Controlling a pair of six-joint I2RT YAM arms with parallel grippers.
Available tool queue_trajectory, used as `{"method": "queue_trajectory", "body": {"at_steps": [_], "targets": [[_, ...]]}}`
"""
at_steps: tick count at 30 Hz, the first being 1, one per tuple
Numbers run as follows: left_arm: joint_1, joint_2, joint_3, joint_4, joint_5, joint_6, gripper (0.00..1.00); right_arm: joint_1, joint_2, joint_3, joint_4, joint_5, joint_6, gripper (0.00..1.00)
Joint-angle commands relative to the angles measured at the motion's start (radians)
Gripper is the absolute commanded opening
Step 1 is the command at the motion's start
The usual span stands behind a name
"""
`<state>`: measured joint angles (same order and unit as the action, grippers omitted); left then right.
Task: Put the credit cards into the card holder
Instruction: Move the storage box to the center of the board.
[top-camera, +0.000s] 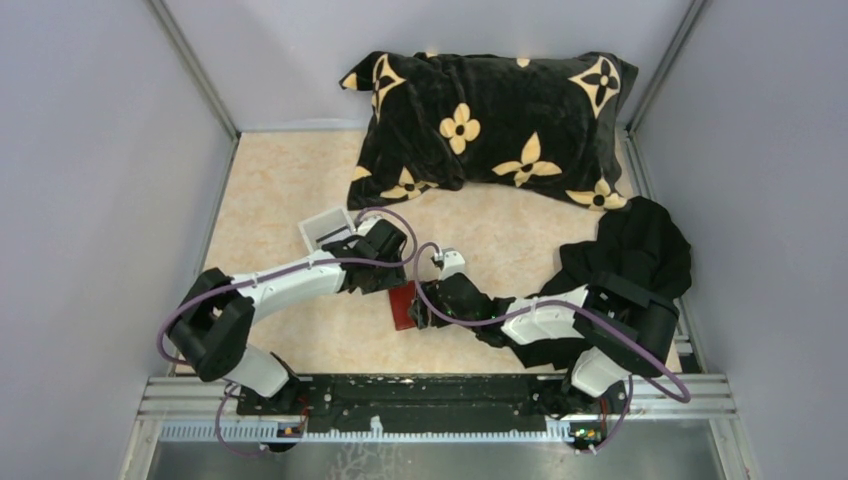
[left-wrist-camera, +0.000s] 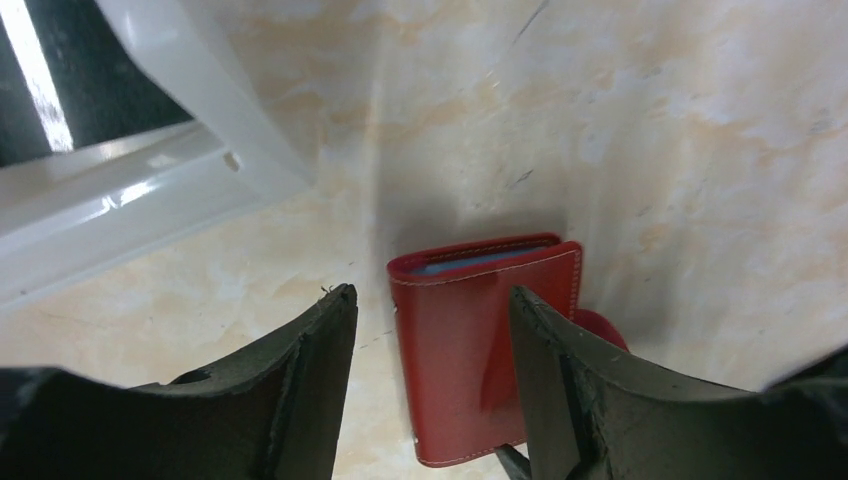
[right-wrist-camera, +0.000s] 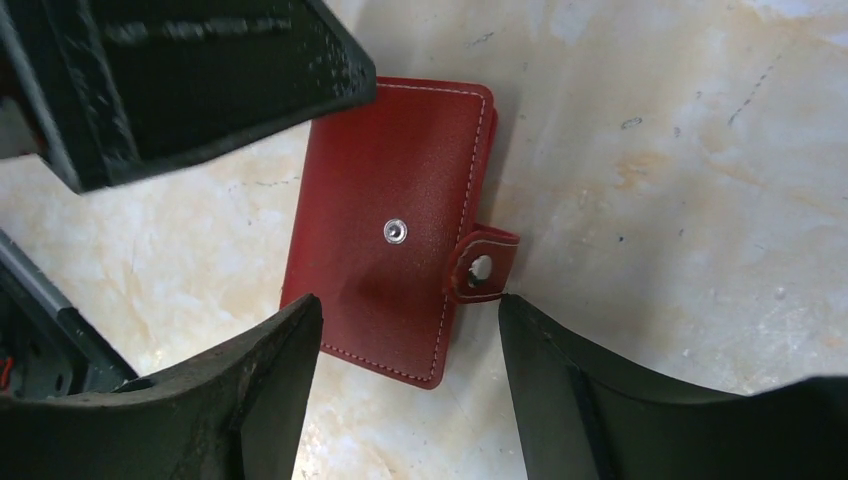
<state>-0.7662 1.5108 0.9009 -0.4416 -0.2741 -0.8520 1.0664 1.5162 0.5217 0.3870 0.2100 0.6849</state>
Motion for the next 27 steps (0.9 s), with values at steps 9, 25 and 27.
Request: {"method": "queue_trajectory", "body": {"at_steps": [9,25,27], "targets": [[-0.039,-0.033,-0.112,0.020,-0.006,-0.088,0.63,-0.016,-0.091,-0.048,0.085,-0.069,0.000,0.65],[-0.078,-0.234,-0.038,-0.075,-0.190,-0.156,0.63,-0.016,-0.135,0.005,0.018,-0.117,-0.073,0.57],[-0.078,-0.267,-0.015,-0.090,-0.272,-0.132,0.65,-0.016,-0.141,0.035,-0.027,-0.095,-0.095,0.57]]}}
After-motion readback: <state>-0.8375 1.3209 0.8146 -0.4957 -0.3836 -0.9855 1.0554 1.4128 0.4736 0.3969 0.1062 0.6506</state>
